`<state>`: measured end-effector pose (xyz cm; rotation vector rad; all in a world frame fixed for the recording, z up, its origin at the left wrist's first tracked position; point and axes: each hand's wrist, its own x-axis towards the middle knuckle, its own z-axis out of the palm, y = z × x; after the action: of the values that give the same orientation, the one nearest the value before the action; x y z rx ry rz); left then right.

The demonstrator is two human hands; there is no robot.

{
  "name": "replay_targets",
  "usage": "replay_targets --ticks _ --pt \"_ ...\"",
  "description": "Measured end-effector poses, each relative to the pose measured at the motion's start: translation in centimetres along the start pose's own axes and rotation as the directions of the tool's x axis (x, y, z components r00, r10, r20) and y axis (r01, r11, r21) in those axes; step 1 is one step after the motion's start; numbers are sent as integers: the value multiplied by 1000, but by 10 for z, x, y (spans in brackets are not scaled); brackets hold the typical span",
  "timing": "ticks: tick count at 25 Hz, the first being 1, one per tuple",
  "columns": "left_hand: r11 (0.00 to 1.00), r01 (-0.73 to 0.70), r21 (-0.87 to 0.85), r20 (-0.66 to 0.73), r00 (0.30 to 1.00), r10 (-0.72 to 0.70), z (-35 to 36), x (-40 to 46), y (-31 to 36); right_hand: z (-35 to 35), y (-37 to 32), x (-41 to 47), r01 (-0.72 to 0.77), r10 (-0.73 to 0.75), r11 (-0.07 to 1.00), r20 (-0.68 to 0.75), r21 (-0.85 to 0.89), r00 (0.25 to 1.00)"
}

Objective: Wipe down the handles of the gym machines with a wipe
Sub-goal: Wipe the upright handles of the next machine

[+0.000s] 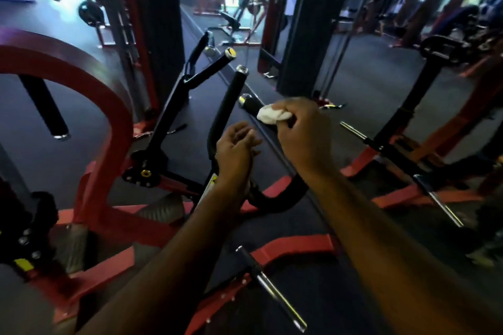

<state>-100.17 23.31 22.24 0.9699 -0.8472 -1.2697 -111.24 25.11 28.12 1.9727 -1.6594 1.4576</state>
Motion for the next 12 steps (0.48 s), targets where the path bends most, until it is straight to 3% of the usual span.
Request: replay_targets --ticks 4,6,8,10,12 --pt "998 -22 -54 -55 998 19 16 60 -9 46 20 67 264 -198 935 268 -238 943" --pt "992 -12 -126 -7 1000 11 18 80 -9 61 30 84 341 -225 924 475 -174 851" --pt "982 -39 -185 18 999 43 15 93 -14 60 37 84 321 -209 945 633 -67 746" --pt "972 -83 -222 28 995 91 13 103 -23 51 43 77 320 -245 947 651 3 719" --pt "961 -91 -260 16 995 98 14 111 -32 38 50 67 393 -334 919 576 24 746"
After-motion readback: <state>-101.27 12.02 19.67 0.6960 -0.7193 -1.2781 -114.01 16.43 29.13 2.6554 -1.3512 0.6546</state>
